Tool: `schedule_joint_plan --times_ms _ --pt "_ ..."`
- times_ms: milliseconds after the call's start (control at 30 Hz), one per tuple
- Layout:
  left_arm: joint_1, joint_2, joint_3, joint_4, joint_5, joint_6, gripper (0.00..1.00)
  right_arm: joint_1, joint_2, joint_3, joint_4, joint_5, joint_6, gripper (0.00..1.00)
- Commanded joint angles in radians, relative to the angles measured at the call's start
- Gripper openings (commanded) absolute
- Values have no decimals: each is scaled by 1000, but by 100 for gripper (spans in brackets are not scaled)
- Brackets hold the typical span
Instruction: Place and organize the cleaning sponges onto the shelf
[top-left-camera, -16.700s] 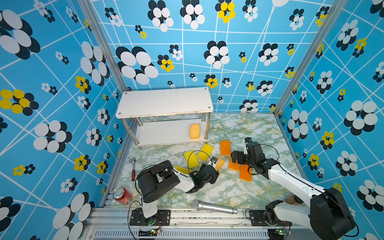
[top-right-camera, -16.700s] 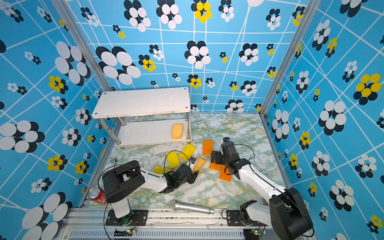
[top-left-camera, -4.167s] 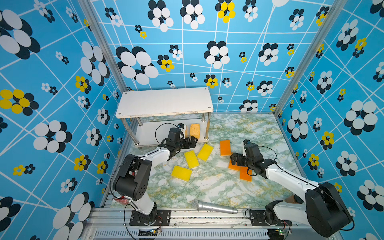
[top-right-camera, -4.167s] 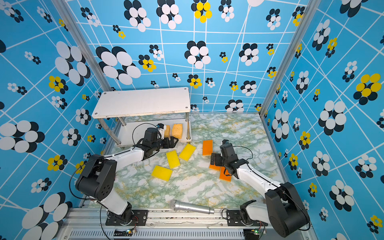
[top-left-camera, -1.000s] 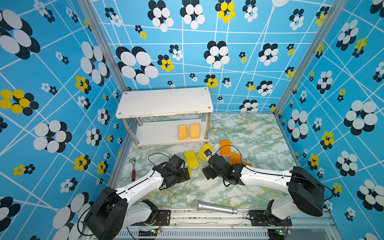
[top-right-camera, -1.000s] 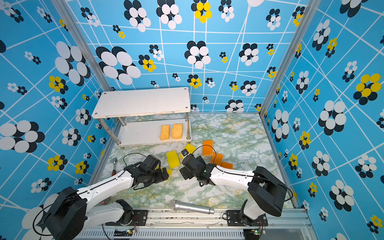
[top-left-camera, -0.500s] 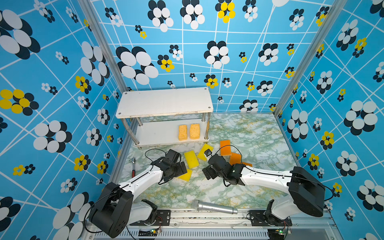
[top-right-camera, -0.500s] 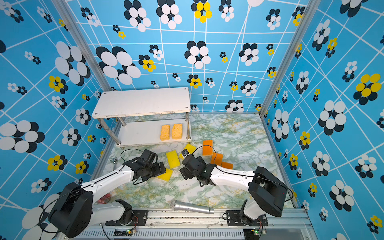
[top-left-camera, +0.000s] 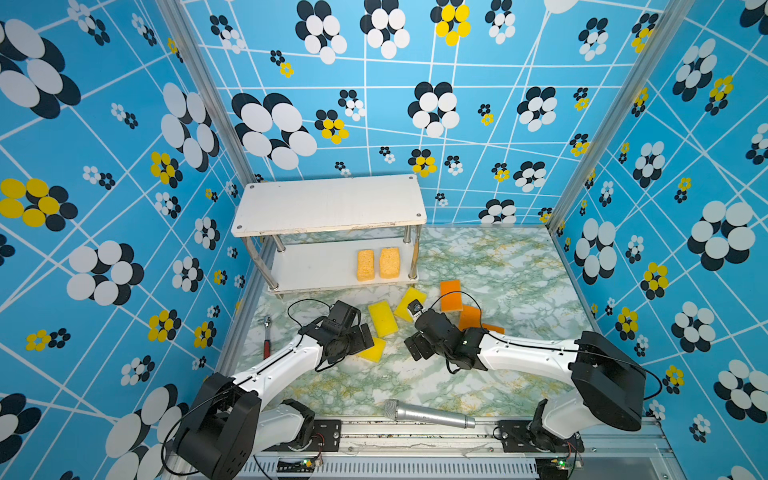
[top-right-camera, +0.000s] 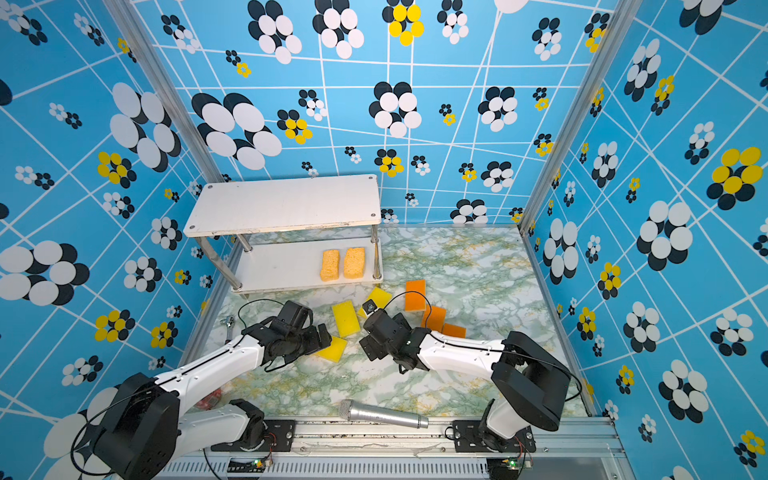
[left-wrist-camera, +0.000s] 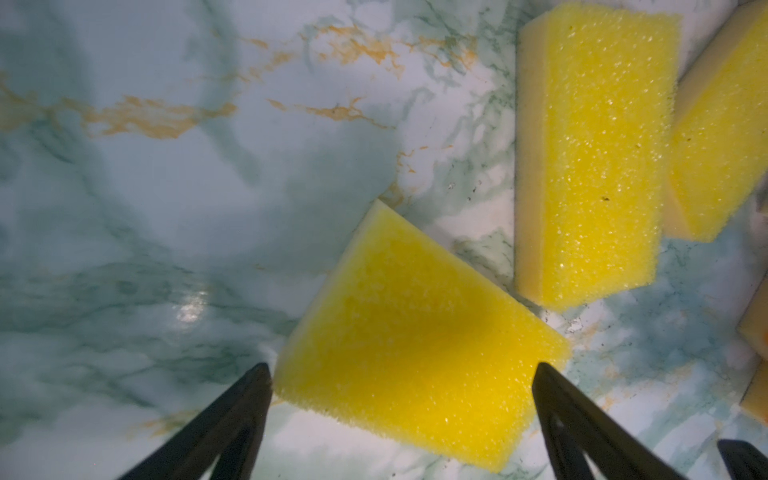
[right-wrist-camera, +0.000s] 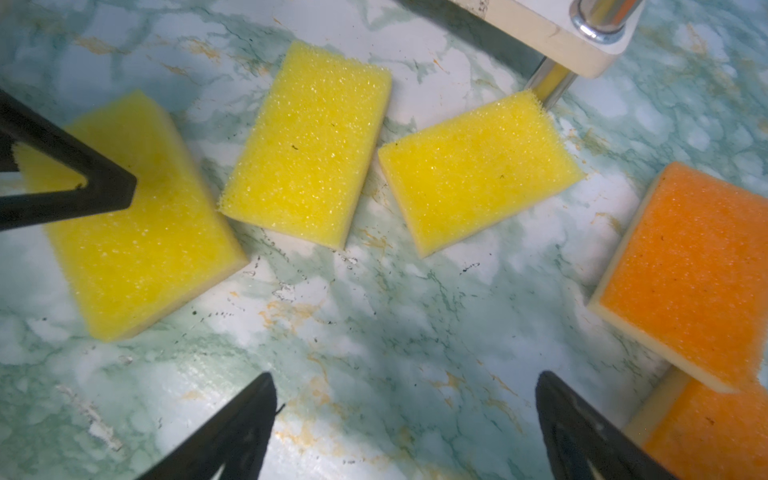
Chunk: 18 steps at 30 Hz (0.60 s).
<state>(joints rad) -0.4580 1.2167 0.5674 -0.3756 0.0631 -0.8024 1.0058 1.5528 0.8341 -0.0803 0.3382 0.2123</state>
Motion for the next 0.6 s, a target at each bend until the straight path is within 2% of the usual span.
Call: schedule_joint_plan --times_ms 0,267,567 --pt "9 23 12 40 -5 -11 99 -1 46 43 -35 -21 -8 99" --pt "9 103 83 92 7 10 99 28 140 100 -18 -66 12 99" --pt "10 163 145 95 2 46 99 30 188 124 -7 -59 10 99"
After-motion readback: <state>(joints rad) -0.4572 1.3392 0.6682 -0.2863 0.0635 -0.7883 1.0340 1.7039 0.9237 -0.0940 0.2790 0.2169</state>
